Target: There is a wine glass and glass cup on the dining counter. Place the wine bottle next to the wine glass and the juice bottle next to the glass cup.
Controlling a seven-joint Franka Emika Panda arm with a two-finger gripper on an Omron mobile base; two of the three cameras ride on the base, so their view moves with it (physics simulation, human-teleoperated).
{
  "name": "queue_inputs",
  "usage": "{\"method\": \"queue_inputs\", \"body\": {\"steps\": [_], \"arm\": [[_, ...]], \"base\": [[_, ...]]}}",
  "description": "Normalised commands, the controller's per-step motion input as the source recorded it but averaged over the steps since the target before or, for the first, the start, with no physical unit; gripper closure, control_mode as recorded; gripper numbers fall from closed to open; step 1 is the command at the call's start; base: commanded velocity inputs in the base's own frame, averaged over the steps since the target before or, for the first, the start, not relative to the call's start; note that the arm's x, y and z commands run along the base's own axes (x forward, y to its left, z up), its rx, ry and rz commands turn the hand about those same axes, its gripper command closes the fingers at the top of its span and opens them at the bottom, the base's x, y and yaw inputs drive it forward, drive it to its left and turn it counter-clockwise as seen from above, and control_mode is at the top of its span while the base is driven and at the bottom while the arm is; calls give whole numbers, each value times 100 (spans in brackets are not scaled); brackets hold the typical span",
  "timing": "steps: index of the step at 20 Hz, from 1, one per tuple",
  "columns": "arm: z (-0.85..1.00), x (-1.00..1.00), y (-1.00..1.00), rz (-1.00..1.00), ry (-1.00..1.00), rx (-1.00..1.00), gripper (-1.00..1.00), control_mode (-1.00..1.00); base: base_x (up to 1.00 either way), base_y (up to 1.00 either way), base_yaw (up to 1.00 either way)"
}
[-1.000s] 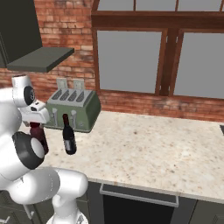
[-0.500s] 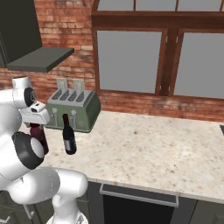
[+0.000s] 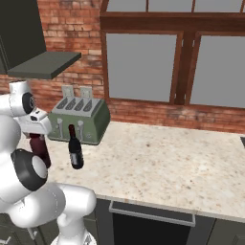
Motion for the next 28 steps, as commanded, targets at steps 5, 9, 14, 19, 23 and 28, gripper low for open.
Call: {"method": "queue_inputs", "body": {"steps": [5, 9, 14, 19, 23, 28], "arm": [[31, -32, 0, 0, 0, 0, 100, -100], [26, -38, -6, 0, 0, 0, 100, -100], [17, -32, -4, 0, 0, 0, 100, -100], [0, -8, 0, -2, -1, 0, 100, -100], [0, 0, 0, 0, 0, 0, 100, -100], [0, 0, 0, 0, 0, 0, 100, -100]], "base": [[0, 0, 0], [0, 0, 0], [0, 0, 0], [0, 0, 0], [0, 0, 0], [0, 0, 0]]}}
